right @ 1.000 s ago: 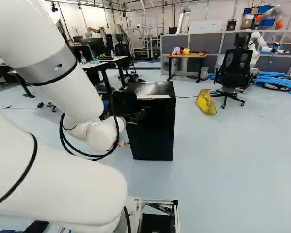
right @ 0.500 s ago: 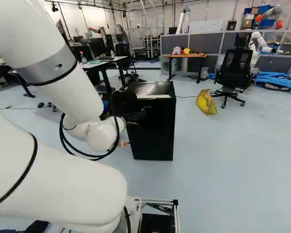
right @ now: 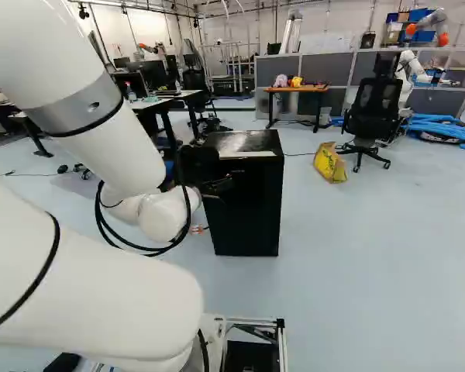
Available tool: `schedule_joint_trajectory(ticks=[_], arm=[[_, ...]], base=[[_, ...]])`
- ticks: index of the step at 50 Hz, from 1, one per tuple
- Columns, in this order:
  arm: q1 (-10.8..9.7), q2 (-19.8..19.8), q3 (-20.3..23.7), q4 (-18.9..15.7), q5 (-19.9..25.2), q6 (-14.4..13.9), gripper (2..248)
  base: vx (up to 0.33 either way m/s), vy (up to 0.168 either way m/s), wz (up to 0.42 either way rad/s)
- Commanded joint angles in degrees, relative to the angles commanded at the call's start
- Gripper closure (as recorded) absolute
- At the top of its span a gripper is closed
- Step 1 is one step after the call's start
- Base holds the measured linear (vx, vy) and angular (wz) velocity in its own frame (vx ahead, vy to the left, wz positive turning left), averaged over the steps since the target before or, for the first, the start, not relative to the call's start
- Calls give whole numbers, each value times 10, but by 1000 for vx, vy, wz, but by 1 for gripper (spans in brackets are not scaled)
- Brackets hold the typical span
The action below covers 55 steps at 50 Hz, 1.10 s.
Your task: Grab a drink from the fridge
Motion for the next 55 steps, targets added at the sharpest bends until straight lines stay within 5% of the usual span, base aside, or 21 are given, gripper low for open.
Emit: schedule_joint_trajectory(ticks=[55], arm=[[0, 0, 0, 0, 0, 0, 3]], base=[[16, 39, -4]])
